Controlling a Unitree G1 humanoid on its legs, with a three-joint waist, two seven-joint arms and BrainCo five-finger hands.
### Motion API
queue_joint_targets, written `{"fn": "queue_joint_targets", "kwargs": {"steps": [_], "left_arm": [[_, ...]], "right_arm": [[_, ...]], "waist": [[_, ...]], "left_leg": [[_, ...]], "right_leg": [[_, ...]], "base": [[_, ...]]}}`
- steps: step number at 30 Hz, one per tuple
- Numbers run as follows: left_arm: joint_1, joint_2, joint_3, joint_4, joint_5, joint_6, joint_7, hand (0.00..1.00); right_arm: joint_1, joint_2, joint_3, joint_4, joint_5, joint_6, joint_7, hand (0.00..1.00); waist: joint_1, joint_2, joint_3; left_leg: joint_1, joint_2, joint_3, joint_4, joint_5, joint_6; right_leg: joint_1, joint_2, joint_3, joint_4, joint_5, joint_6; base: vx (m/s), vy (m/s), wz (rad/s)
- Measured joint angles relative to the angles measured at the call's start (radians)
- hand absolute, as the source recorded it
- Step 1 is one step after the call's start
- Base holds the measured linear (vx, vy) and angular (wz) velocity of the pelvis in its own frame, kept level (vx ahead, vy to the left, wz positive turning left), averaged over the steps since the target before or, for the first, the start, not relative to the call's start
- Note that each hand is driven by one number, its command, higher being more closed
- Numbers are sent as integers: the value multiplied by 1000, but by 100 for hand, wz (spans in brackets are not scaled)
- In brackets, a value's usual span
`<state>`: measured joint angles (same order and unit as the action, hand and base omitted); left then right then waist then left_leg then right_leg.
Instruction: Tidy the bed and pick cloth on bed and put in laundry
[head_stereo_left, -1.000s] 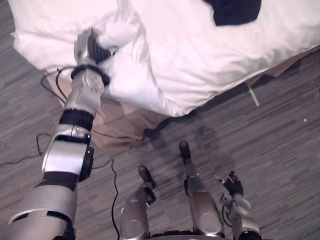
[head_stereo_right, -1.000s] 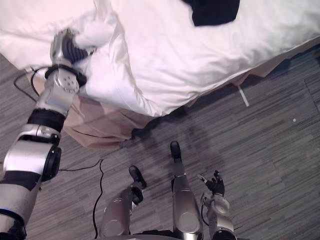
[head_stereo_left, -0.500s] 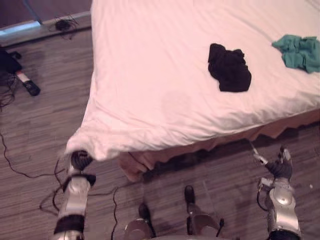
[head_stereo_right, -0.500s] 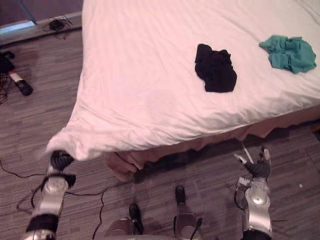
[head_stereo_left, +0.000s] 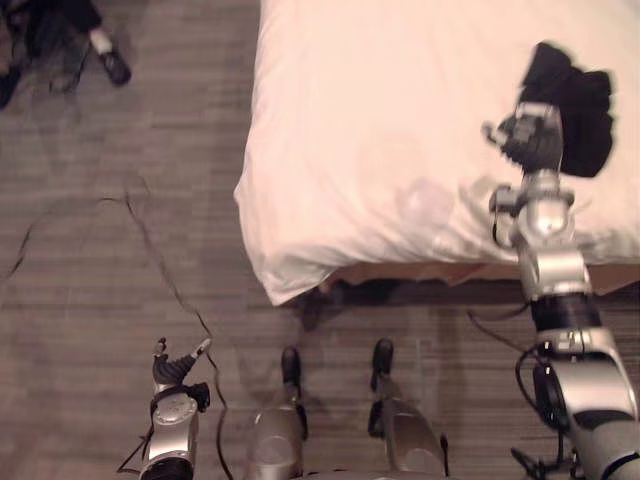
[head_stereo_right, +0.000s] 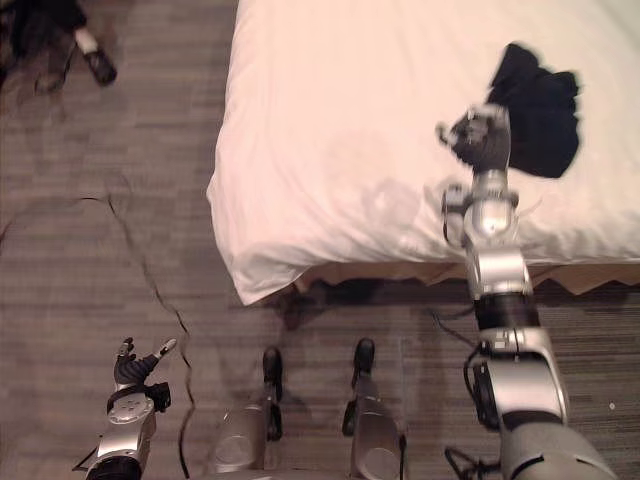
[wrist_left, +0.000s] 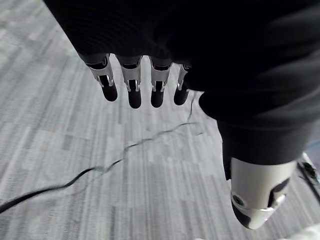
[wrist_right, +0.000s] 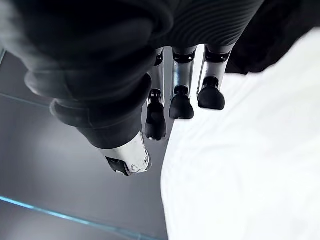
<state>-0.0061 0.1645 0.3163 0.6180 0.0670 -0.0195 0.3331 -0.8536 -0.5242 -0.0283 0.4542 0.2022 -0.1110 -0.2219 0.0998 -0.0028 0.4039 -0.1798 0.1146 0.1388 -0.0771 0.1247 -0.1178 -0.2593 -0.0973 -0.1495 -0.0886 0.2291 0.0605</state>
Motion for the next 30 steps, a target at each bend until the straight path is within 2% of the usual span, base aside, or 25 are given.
{"fn": "queue_joint_targets", "kwargs": {"steps": [3, 7, 8, 9, 13, 16, 17, 18, 19, 20, 21, 23, 27, 29, 30], "left_arm": [[-57, 0, -26, 47, -19, -1, 17, 0], [-156, 0, -93, 101, -39, -14, 27, 0], [-182, 0, -114, 104, -43, -15, 35, 0], [-206, -6, -123, 112, -57, -17, 40, 0], [-253, -23, -159, 129, -60, -30, 41, 0], [-261, -59, -181, 129, -60, -36, 41, 0], [-257, -74, -204, 135, -60, -36, 39, 0], [-257, -84, -213, 138, -60, -36, 39, 0], [-257, -96, -237, 138, -60, -36, 38, 0], [-257, -113, -247, 138, -60, -36, 35, 0], [-256, -119, -248, 138, -60, -37, 35, 0], [-245, -126, -249, 139, -59, -36, 14, 0], [-194, -112, -249, 144, -57, -35, -7, 0], [-147, -108, -249, 174, -56, -33, -18, 0], [-128, -107, -254, 188, -55, -28, -28, 0]], "right_arm": [[-96, -7, 7, 79, 83, -21, -31, 100], [-130, 9, 69, 208, 176, -38, -31, 100], [-130, 33, 78, 225, 197, -69, -29, 100], [-132, 50, 74, 204, 224, -107, -24, 100], [-98, 98, 114, 174, 336, -120, 55, 100], [-19, 169, 306, 67, 411, -121, 155, 100], [13, 225, 421, 37, 444, -116, 220, 100], [31, 254, 473, 35, 458, -105, 248, 100], [62, 316, 565, 49, 475, -66, 292, 100], [124, 398, 676, 93, 507, -7, 327, 100], [154, 427, 714, 107, 518, 13, 339, 100], [267, 538, 837, 120, 572, 80, 391, 100], [271, 591, 837, 72, 693, 76, 423, 100], [273, 590, 764, 28, 725, 65, 423, 100], [273, 582, 684, -10, 730, 39, 421, 100]], "waist": [[30, 32, 22], [60, 73, 43], [64, 82, 48], [62, 87, 50], [45, 90, 52], [30, 90, 51], [22, 90, 51], [22, 90, 51], [23, 90, 51], [27, 90, 52], [26, 90, 52], [33, 88, 50], [35, 76, 24], [22, 62, -32], [20, 54, -46]], "left_leg": [[-91, -12, -48, -15, 30, 5], [-173, -17, -86, -15, 47, 11], [-199, -21, -97, -14, 51, 13], [-214, -27, -99, -14, 57, 21], [-208, -32, -92, -7, 51, 18], [-184, -22, -80, -7, 44, 17], [-164, -16, -78, -13, 43, 16], [-153, -12, -76, -13, 41, 13], [-129, -6, -78, -13, 39, 11], [-97, 5, -83, -13, 39, 9], [-84, 9, -83, -13, 37, 6], [-36, 19, -102, -12, 28, -6], [14, 20, -98, -14, 6, -15], [22, 20, -88, -14, 4, -13], [47, 22, -73, -14, 3, -13]], "right_leg": [[-71, -8, -46, -1, 14, -6], [-135, -19, -80, 9, 18, -2], [-162, -23, -88, 23, 18, -1], [-182, -30, -88, 32, 18, -1], [-187, -44, -81, 62, -2, 5], [-183, -39, -79, 93, -28, -10], [-170, -30, -78, 93, -32, -14], [-159, -26, -78, 90, -34, -17], [-130, -17, -82, 83, -38, -23], [-91, -8, -93, 82, -49, -29], [-75, -5, -97, 82, -58, -30], [-12, 6, -124, 84, -77, -36], [35, 8, -125, 84, -98, -28], [40, 8, -120, 78, -96, -25], [60, 10, -106, 69, -91, -23]], "base": [[-48, 37, 44], [-48, 34, 30], [-50, 61, 26], [-45, 63, 13], [-25, 52, -1], [-13, -4, -11], [0, -29, -19], [18, -39, -17], [42, -49, 1], [39, -40, 12], [63, -43, 27], [56, -26, 26], [12, 7, 0], [46, 16, -15], [51, 8, -22]]}}
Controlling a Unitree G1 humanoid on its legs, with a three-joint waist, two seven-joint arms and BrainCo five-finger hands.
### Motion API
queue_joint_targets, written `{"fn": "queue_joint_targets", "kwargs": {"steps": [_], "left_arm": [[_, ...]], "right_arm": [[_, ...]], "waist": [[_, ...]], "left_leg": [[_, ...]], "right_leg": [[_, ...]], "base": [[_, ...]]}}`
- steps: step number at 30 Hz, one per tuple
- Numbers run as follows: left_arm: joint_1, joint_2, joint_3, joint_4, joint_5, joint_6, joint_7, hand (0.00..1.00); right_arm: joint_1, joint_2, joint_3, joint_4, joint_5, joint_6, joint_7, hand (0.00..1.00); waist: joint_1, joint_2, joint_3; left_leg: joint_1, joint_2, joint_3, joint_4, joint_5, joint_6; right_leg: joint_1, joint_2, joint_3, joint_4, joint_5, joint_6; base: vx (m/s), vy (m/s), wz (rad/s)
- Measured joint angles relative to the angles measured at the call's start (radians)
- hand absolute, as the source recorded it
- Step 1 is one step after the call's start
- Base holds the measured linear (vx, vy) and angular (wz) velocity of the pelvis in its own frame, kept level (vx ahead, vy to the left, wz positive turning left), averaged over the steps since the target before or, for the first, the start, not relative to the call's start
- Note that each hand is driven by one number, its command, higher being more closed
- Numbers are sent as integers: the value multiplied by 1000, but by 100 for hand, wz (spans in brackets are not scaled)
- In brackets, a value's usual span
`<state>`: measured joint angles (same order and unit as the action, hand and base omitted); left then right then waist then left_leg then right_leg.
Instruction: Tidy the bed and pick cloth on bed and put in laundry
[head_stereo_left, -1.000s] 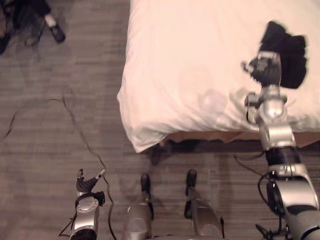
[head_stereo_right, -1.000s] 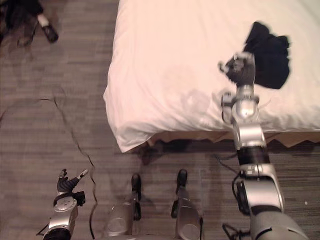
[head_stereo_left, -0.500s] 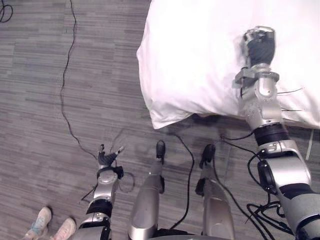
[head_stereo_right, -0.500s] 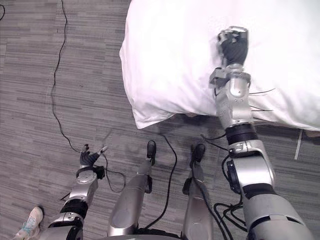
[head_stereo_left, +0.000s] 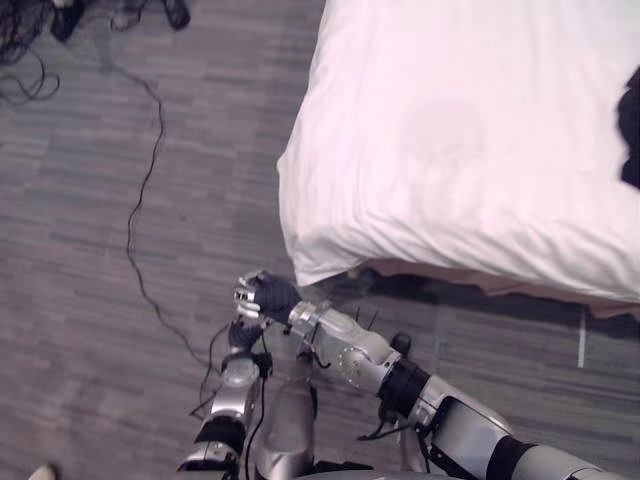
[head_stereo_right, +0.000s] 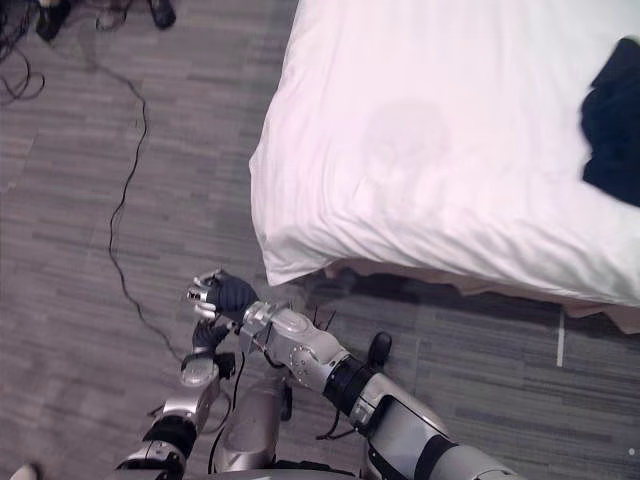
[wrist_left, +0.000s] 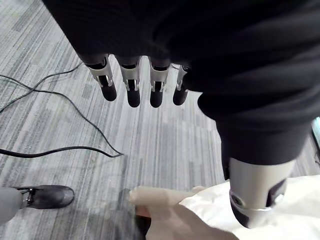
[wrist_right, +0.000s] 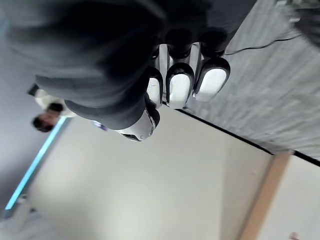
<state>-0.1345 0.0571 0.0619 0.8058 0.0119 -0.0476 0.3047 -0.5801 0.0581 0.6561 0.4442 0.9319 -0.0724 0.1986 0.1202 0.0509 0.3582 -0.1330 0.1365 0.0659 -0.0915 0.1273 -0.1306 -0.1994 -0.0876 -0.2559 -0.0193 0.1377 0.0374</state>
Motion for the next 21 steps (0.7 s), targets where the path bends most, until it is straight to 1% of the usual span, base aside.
{"fn": "queue_joint_targets", "kwargs": {"steps": [1, 2, 4, 5, 7, 8, 9, 10, 11, 12, 14, 16, 17, 19, 21], "left_arm": [[5, 1, -9, 3, 0, 0, 0, 0], [11, 2, -23, 13, 0, 1, -1, 0], [15, 2, -29, 23, 0, 0, -1, 0], [15, 6, -29, 25, 0, 0, 1, 0], [12, 9, -29, 26, 0, 0, 1, 0], [6, 8, -29, 27, 0, 0, 1, 0], [2, 7, -30, 27, 0, -1, 1, 0], [-7, 8, -30, 26, 0, -5, 1, 0], [-15, 8, -30, 25, 0, -7, 1, 0], [-20, 7, -33, 25, 0, -7, 1, 0], [-50, 9, -50, 26, 0, -8, 2, 0], [-74, 8, -66, 28, -1, -9, 2, 0], [-92, 2, -73, 27, -1, -10, 1, 0], [-104, 1, -71, 26, -1, -15, 2, 0], [-105, -8, -70, -2, -2, -15, 2, 0]], "right_arm": [[0, -5, -35, -20, 0, -8, 0, 100], [-2, -18, -101, -58, 0, -36, -5, 100], [-12, -37, -214, -113, 2, -80, -20, 100], [-27, -48, -267, -121, 2, -109, -31, 100], [-50, -74, -341, -122, 10, -132, -56, 100], [-53, -93, -381, -122, 12, -150, -74, 100], [-53, -105, -398, -122, 12, -158, -87, 100], [-60, -124, -431, -122, 12, -161, -101, 100], [-77, -145, -454, -122, 10, -163, -115, 100], [-90, -158, -464, -119, 10, -165, -118, 100], [-175, -219, -501, -76, 7, -172, -134, 100], [-240, -273, -527, 13, -3, -175, -157, 100], [-266, -313, -552, 53, -11, -181, -162, 100], [-296, -348, -569, 48, -60, -187, -163, 100], [-294, -382, -624, 54, -128, -181, -200, 100]], "waist": [[0, -2, -4], [-1, -4, -16], [-13, -4, -18], [-26, -4, -18], [-32, -1, -16], [-35, 6, -12], [-38, 12, -7], [-49, 27, 13], [-51, 43, 25], [-51, 52, 30], [-46, 86, 46], [-42, 103, 55], [-25, 114, 62], [-22, 116, 63], [-22, 115, 65]], "left_leg": [[6, 0, 6, 0, -1, -1], [8, 0, 18, 0, -2, -1], [2, 1, 32, 0, -2, -1], [-12, 1, 42, 0, -1, -1], [-45, 2, 63, 4, 1, -3], [-66, 2, 69, 6, 5, -4], [-76, 2, 69, 8, 7, -5], [-92, 2, 63, 19, 8, -5], [-119, 2, 62, 33, 9, -3], [-138, 3, 61, 41, 9, -3], [-225, 3, 58, 60, 10, -6], [-271, 3, 58, 60, 21, -5], [-295, 3, 58, 61, 28, -2], [-320, 3, 63, 67, 29, 0], [-319, 5, 62, 82, 29, 0]], "right_leg": [[5, 1, 8, -2, 2, 0], [0, 2, 16, -3, 6, 0], [-17, 4, 32, 0, 12, 0], [-39, 5, 43, 5, 16, -2], [-91, 5, 67, 20, 28, -8], [-115, 5, 73, 19, 34, -7], [-123, 6, 73, 19, 36, -7], [-132, 6, 68, 20, 40, -10], [-155, 6, 68, 25, 48, -19], [-171, 6, 68, 26, 49, -19], [-254, 5, 71, 36, 56, -16], [-306, 5, 73, 45, 59, -13], [-339, 5, 74, 63, 58, -15], [-383, 1, 82, 100, 46, -21], [-401, -13, 82, 170, 6, -21]], "base": [[25, 10, -29], [3, 10, -23], [-18, 12, -26], [-33, 9, -27], [-37, 2, -31], [-35, -2, -23], [-37, 6, -3], [-64, 19, 5], [-76, 19, 6], [-105, 4, 1], [-115, -16, 2], [-90, -14, -1], [-83, -10, -4], [-67, 1, -2], [-47, 9, 14]]}}
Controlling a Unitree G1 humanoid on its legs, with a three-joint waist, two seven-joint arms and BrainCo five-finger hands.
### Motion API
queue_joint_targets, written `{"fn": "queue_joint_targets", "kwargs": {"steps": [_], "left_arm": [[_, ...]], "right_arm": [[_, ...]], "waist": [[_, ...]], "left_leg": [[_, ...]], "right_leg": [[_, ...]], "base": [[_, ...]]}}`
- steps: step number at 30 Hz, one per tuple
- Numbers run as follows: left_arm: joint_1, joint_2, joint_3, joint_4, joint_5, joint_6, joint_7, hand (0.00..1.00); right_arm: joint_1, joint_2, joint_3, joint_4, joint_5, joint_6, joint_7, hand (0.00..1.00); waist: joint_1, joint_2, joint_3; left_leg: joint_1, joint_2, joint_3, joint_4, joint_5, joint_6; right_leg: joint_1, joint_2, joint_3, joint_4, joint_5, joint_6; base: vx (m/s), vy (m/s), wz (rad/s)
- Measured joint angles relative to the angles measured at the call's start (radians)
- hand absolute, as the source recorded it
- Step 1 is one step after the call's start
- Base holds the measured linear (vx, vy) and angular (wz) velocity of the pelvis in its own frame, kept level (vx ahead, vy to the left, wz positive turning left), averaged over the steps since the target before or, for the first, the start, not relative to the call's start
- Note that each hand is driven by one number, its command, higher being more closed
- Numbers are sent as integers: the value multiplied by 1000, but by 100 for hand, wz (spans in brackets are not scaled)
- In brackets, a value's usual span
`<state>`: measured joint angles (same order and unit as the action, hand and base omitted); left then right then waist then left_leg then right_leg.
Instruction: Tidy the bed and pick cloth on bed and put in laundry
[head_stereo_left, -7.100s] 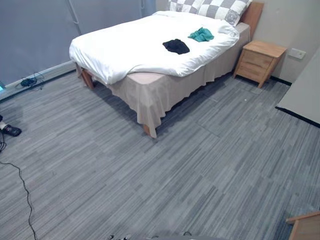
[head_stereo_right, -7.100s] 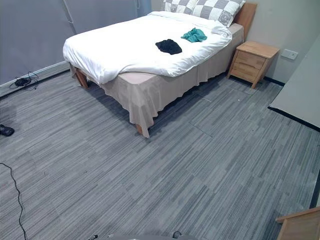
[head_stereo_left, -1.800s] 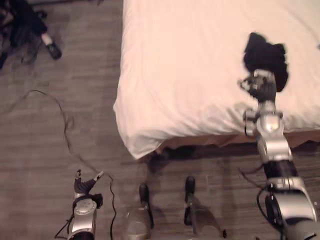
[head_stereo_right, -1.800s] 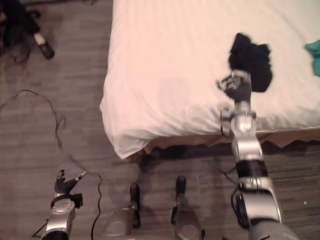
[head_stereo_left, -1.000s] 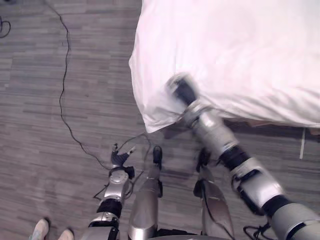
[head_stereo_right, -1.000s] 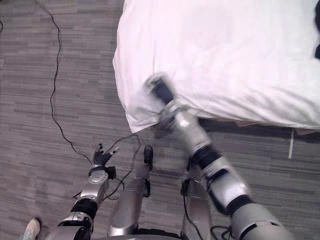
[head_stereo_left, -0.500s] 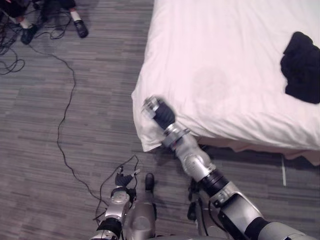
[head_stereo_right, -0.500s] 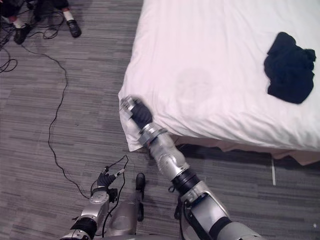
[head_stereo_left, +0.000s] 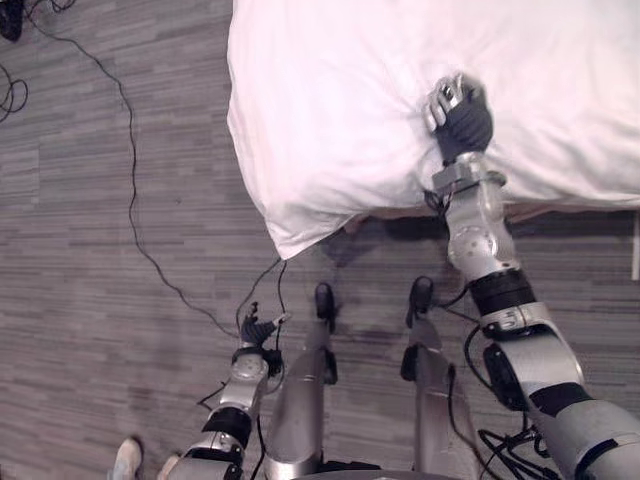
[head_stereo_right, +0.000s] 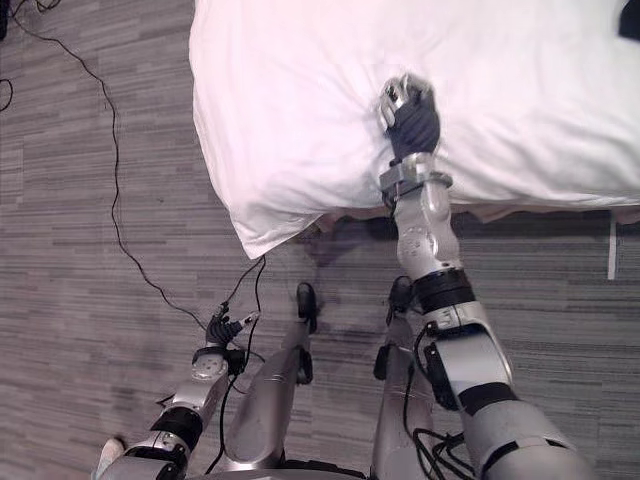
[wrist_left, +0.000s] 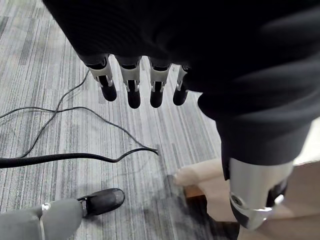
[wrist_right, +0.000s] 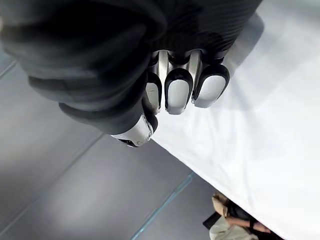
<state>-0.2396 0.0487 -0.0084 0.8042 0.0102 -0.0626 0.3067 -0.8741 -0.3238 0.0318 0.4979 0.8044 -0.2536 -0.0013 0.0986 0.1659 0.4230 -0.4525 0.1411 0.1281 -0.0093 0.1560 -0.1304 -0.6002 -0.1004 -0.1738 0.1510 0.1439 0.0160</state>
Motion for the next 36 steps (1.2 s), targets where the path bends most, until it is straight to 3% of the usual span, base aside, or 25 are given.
{"fn": "queue_joint_targets", "kwargs": {"steps": [4, 7, 8, 10, 12, 13, 15, 19, 22, 25, 26, 27, 28, 29, 30, 31, 33, 34, 35, 36], "left_arm": [[21, -27, 18, -91, 0, 1, 0, 0], [62, -38, 55, -133, 1, 12, 0, 0], [104, -36, 65, -136, 1, 18, -3, 0], [141, -37, 77, -138, 2, 21, -4, 0], [186, -33, 104, -128, 9, 34, -21, 0], [223, -26, 119, -108, 24, 47, -33, 0], [246, -25, 121, -73, 44, 61, -54, 0], [244, -6, 86, -23, 91, 65, -91, 0], [221, 7, 51, 13, 123, 69, -107, 0], [225, 8, 10, 49, 153, 86, -112, 0], [223, 20, 3, 61, 160, 89, -112, 0], [218, 32, 1, 70, 160, 89, -111, 0], [217, 41, 0, 73, 161, 89, -112, 0], [212, 53, -11, 79, 168, 89, -119, 0], [187, 52, -29, 109, 202, 87, -136, 0], [181, 46, -28, 114, 211, 87, -139, 0], [180, 37, -28, 114, 239, 84, -154, 0], [184, 28, -19, 115, 239, 78, -153, 0], [180, 7, -20, 110, 240, 74, -153, 0], [179, -1, -20, 110, 239, 72, -151, 0]], "right_arm": [[135, 17, -150, -88, -38, 14, -44, 100], [359, 105, -251, -162, -40, 3, -64, 100], [524, 165, -336, -110, -41, 37, -112, 100], [666, 206, -418, -44, -41, 58, -138, 100], [790, 231, -484, 36, -52, 87, -148, 100], [860, 240, -530, 90, -66, 103, -150, 0], [936, 238, -585, 143, -76, 110, -149, 0], [1050, 255, -620, 247, -155, 154, -129, 0], [1043, 286, -605, 301, -212, 186, -107, 0], [1014, 291, -581, 365, -293, 208, -92, 0], [1006, 294, -558, 391, -335, 219, -89, 0], [999, 296, -539, 410, -360, 219, -91, 0], [995, 298, -527, 424, -377, 220, -90, 0], [995, 303, -522, 430, -398, 220, -89, 0], [995, 302, -521, 430, -426, 220, -89, 0], [995, 300, -512, 430, -432, 220, -87, 0], [1002, 296, -459, 430, -461, 220, -86, 0], [1002, 294, -405, 427, -481, 219, -86, 0], [991, 277, -369, 427, -503, 219, -87, 0], [981, 271, -352, 427, -515, 220, -88, 0]], "waist": [[-2, -19, 6], [-22, -65, 31], [-33, -105, 28], [-36, -134, 16], [-80, -163, -27], [-108, -178, -60], [-140, -185, -91], [-176, -185, -174], [-197, -179, -177], [-197, -141, -191], [-197, -131, -198], [-197, -131, -200], [-197, -134, -204], [-200, -137, -207], [-220, -121, -209], [-225, -121, -209], [-217, -136, -213], [-209, -132, -212], [-191, -136, -202], [-183, -134, -198]], "left_leg": [[24, 1, 16, 31, -21, 14], [115, 23, 87, 53, -54, 20], [204, 32, 117, 55, -79, 13], [269, 30, 138, 48, -102, 9], [311, 25, 156, 29, -111, 10], [353, 21, 184, 2, -111, 11], [423, 14, 219, -16, -123, 10], [516, 13, 286, -16, -164, 5], [554, 20, 352, -4, -186, 3], [593, 48, 494, -2, -215, -14], [608, 73, 559, 16, -244, -32], [629, 84, 618, 30, -254, -47], [641, 86, 656, 35, -255, -62], [654, 91, 696, 38, -253, -74], [689, 119, 746, 53, -236, -101], [706, 136, 763, 94, -229, -114], [681, 255, 761, 414, -226, -109], [600, 354, 609, 726, -143, 47], [501, 343, 432, 917, -218, 60], [452, 315, 344, 982, -262, 52]], "right_leg": [[19, -16, -6, 54, -43, 11], [116, -14, -7, 52, -67, 21], [199, -9, -1, 46, -86, 27], [255, -3, 15, 33, -100, 34], [290, 2, 28, 5, -101, 37], [317, 10, 53, -18, -93, 47], [364, 15, 91, -39, -80, 42], [421, 28, 150, -49, -86, 50], [418, 40, 179, -42, -105, 53], [398, -57, -174, 8, -167, -18], [401, -109, -388, 39, -185, -46], [407, -140, -517, 71, -184, -58], [408, -151, -564, 90, -166, -72], [396, -148, -568, 104, -141, -60], [373, -95, -497, 107, -152, -57], [367, -72, -462, 110, -160, -59], [385, -17, -352, 93, -170, -73], [426, 36, -263, 66, -180, -88], [441, 64, -176, 64, -193, -105], [451, 77, -129, 62, -199, -109]], "base": [[-18, -6, 11], [75, -7, -13], [112, 11, -20], [123, 42, -31], [138, 59, -36], [215, 86, -54], [190, 91, -68], [107, 70, -49], [-6, 18, -56], [-10, 44, -139], [78, 4, -175], [105, -10, -191], [133, -46, -160], [185, -96, -166], [252, -177, -162], [315, -243, -190], [280, -198, -185], [286, -78, -228], [280, -25, -236], [251, 74, -250]]}}
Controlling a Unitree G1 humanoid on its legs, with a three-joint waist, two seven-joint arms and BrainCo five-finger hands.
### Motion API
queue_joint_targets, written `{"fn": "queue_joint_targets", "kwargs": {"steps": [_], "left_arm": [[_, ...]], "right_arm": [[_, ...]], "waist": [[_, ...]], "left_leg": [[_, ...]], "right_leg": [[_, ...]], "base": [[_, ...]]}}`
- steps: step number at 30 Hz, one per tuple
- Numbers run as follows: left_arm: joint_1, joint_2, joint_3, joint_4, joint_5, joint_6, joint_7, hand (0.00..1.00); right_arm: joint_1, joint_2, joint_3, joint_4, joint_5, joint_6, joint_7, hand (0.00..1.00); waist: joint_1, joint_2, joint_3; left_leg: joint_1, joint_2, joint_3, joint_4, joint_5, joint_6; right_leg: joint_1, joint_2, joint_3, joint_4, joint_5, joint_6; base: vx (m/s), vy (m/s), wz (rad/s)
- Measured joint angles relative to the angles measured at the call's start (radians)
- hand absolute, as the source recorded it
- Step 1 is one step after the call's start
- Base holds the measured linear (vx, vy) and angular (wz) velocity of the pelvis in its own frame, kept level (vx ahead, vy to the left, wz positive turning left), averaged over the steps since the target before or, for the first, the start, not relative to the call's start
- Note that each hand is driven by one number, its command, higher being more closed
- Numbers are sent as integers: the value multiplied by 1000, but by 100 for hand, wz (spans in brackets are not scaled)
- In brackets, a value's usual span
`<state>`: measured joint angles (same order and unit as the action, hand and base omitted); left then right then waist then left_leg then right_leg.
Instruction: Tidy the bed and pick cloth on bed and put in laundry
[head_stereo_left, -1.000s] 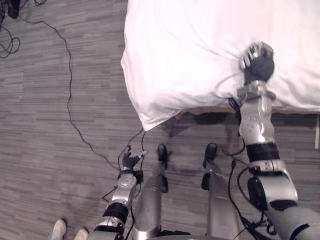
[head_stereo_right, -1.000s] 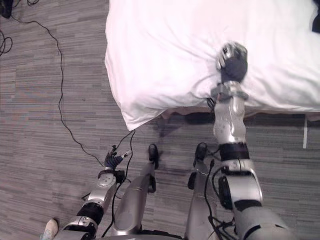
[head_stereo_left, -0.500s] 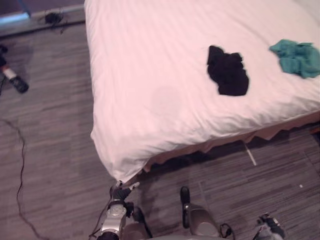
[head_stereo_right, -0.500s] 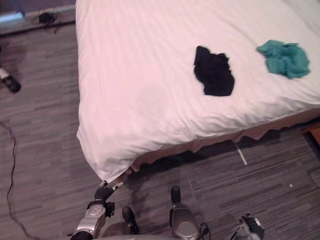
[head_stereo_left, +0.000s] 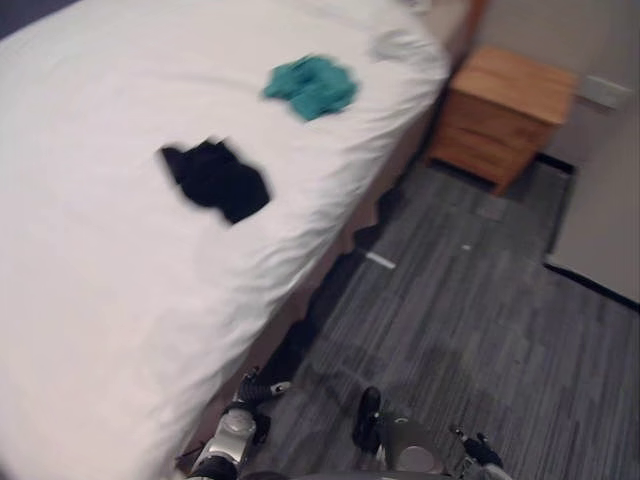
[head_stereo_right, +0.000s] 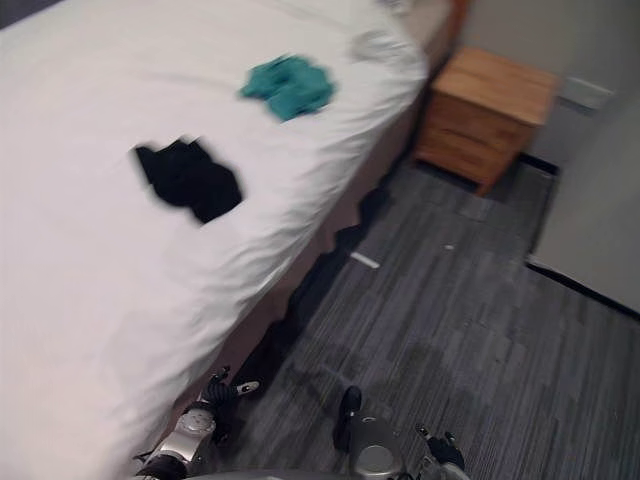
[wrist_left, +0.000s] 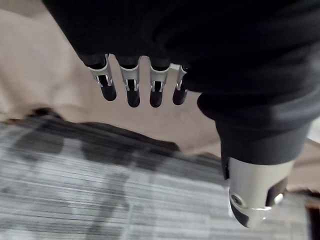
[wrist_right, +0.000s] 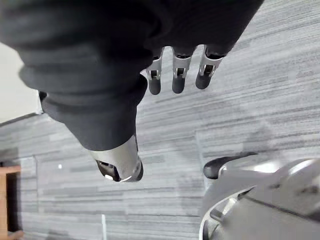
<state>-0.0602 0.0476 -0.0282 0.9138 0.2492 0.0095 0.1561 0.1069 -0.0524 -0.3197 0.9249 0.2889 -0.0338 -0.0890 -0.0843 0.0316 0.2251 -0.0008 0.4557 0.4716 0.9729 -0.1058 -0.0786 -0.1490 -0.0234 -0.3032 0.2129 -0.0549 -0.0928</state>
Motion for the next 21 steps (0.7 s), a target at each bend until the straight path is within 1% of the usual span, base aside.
{"fn": "queue_joint_targets", "kwargs": {"steps": [1, 2, 3, 4, 5, 6, 7, 8, 9, 10, 11, 12, 13, 14, 15, 16, 17, 18, 19, 20, 21], "left_arm": [[1, -6, -10, 4, 0, -8, 0, 0], [7, -6, -13, 5, -1, -10, 1, 0], [13, -6, -13, 1, -1, -17, 4, 0], [19, -6, -17, 1, -1, -19, 8, 0], [24, -7, -23, 2, 0, -21, 15, 0], [30, -12, -25, 4, 0, -21, 21, 0], [33, -14, -29, 6, 0, -21, 20, 0], [39, -7, -39, 24, 2, -22, 20, 0], [30, 10, -45, 33, 2, -22, 20, 0], [18, 15, -53, 37, 3, -23, 19, 0], [11, 16, -61, 38, 8, -25, 20, 0], [22, 24, -66, 44, 7, -20, 19, 0], [36, 32, -84, 46, 7, -17, 20, 0], [43, 36, -92, 45, 7, -17, 20, 0], [43, 37, -95, 45, 6, -16, 20, 0], [38, 42, -89, 46, 6, -16, 21, 0], [26, 56, -87, 46, 7, -18, 21, 0], [18, 59, -86, 47, 8, -17, 21, 0], [6, 60, -82, 47, 12, -17, 19, 0], [3, 55, -72, 48, 30, -17, 19, 0], [4, 55, -66, 50, 37, -17, 18, 0]], "right_arm": [[-14, -3, 42, 3, -30, -1, -1, 0], [-16, -8, 60, 7, -42, -1, -1, 0], [-21, -8, 65, 14, -72, -1, 2, 0], [-19, -10, 65, 16, -88, -1, 2, 0], [-20, -16, 64, 16, -107, -2, 1, 0], [-16, -32, 65, 15, -123, -3, 1, 0], [-11, -38, 64, 14, -128, -2, 1, 0], [-4, -29, 65, 15, -139, 0, -2, 0], [17, -24, 65, 11, -143, -1, 0, 0], [33, -13, 64, 15, -145, 0, -2, 0], [38, -8, 63, 39, -145, 1, -4, 0], [26, 3, 66, 44, -145, 7, -3, 0], [27, 18, 59, 42, -144, 6, -2, 0], [29, 17, 56, 36, -144, 3, -2, 0], [41, 9, 65, 38, -144, 4, -3, 0], [42, 11, 65, 38, -144, 4, -3, 0], [37, 12, 65, 37, -144, 1, -3, 0], [33, 11, 65, 36, -143, 0, -3, 0], [26, 11, 63, 37, -143, 0, -3, 0], [22, 9, 62, 39, -143, 1, -4, 0], [21, 9, 62, 39, -143, 2, -4, 0]], "waist": [[20, -3, 12], [27, -10, 16], [48, -19, 21], [51, -20, 20], [57, -16, 18], [62, 9, 9], [65, 26, 6], [65, 2, -8], [57, -25, -7], [54, -53, -10], [51, -90, 3], [53, -95, 17], [38, -88, 26], [32, -80, 30], [24, -74, 34], [22, -74, 34], [10, -72, 34], [6, -70, 36], [3, -68, 37], [-6, -64, 40], [-9, -64, 40]], "left_leg": [[-88, -82, -158, 31, -80, -26], [-128, -130, -228, -14, -106, -27], [-181, -196, -316, -171, -114, -13], [-194, -221, -356, -282, -112, -16], [-198, -244, -408, -460, -98, -36], [-205, -247, -447, -651, -37, -64], [-213, -247, -459, -672, 35, -48], [-205, -266, -436, -646, 23, -15], [-196, -291, -421, -652, 3, 7], [-189, -319, -402, -656, -18, 22], [-134, -346, -368, -704, -31, 31], [-74, -355, -343, -750, -34, 37], [-21, -357, -340, -776, -44, 51], [8, -359, -340, -786, -50, 58], [69, -356, -344, -807, -75, 72], [85, -354, -346, -816, -83, 74], [100, -350, -358, -837, -99, 71], [103, -349, -362, -843, -104, 71], [115, -348, -363, -866, -115, 66], [144, -344, -365, -885, -137, 51], [161, -343, -364, -893, -139, 38]], "right_leg": [[43, 27, 98, -17, -7, 0], [72, 39, 154, -28, -9, 3], [108, 50, 243, -43, -16, 17], [118, 51, 269, -52, -18, 25], [124, 58, 306, -63, -20, 38], [125, 80, 351, -77, -22, 64], [126, 92, 375, -77, -25, 77], [134, 78, 417, -76, -38, 107], [136, 44, 418, -70, -54, 121], [121, 10, 418, -32, -83, 133], [68, -18, 412, 126, -116, 168], [-10, -32, 383, 322, -87, 200], [-60, -47, 351, 471, -20, 208], [-90, -50, 327, 531, -16, 207], [-130, -61, 276, 586, -94, 180], [-141, -59, 259, 553, -114, 174], [-168, -47, 229, 403, -118, 166], [-176, -42, 219, 323, -109, 159], [-191, -35, 212, 122, -55, 140], [-193, -32, 198, -93, 35, 143], [-193, -32, 191, -151, 58, 147]], "base": [[228, 119, -212], [279, 166, -267], [231, 166, -193], [230, 191, -187], [234, 230, -147], [255, 250, -141], [310, 292, -142], [286, 233, -77], [355, 285, -45], [344, 232, -10], [379, 256, -37], [338, 236, -43], [266, 204, -25], [294, 197, 7], [350, 141, 14], [431, 109, 24], [372, 38, 25], [438, -26, 29], [540, -69, 23], [589, -88, 20], [675, -128, 17]]}}
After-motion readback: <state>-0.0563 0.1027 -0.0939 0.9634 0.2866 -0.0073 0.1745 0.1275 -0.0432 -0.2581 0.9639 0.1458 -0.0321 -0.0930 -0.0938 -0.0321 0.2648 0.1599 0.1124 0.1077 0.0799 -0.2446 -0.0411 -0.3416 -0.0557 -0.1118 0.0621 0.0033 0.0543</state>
